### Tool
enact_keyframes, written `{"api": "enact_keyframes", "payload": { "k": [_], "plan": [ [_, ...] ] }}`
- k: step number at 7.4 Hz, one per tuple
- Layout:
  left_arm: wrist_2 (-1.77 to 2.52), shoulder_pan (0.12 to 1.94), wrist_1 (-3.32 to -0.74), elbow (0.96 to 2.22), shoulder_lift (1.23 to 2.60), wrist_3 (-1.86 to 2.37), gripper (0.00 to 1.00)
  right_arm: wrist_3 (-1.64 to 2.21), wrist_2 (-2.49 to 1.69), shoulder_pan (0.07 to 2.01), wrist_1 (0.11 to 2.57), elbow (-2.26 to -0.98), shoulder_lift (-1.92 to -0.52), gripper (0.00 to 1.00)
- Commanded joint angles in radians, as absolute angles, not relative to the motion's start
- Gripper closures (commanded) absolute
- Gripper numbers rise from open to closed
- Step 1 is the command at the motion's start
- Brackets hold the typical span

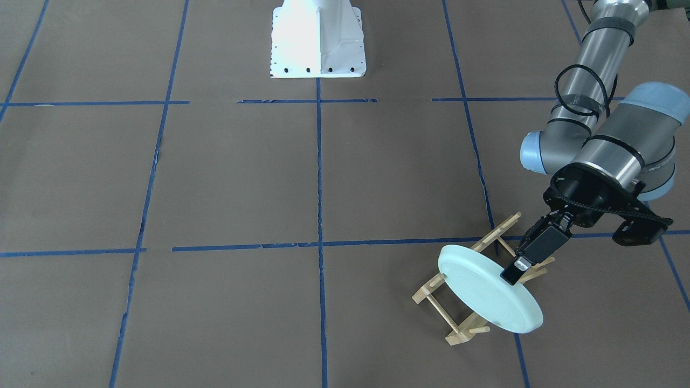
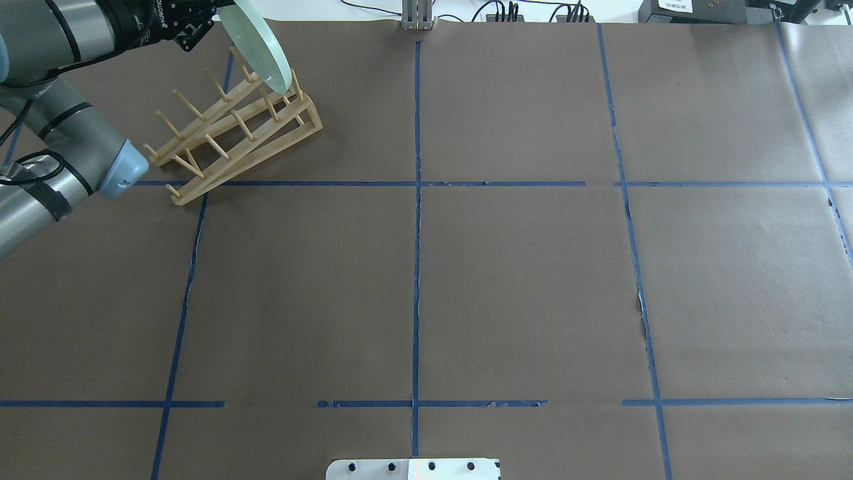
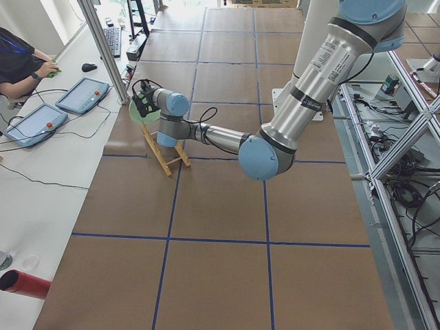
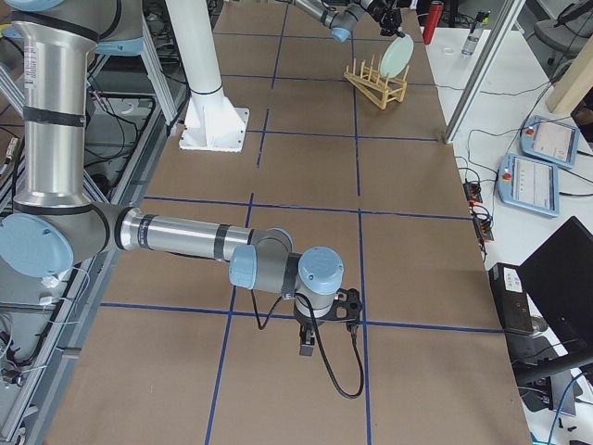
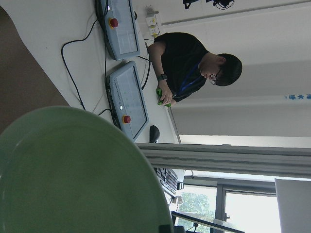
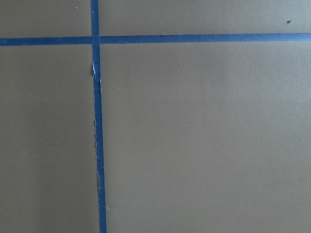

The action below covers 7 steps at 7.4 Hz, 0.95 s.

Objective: Place plate on rack
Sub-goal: 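Lower the plate with the left gripper into the rack slots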

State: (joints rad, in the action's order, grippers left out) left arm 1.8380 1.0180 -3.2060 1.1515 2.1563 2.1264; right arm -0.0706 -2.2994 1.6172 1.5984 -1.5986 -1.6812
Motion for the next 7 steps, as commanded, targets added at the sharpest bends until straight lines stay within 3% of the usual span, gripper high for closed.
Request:
{"api": "enact_keyframes", "payload": {
  "k": [1,7],
  "plan": [
    [1.838,1.002,-3.206,1.143,2.155,2.112,1.0,-0.071,-2.299,1.617,1.598,-1.598,-1.681,0.0],
    [1.836,0.992,-3.206,1.128,2.149,2.102,1.0,-0.071,-2.299,1.617,1.598,-1.598,-1.681,0.0]
  ]
}}
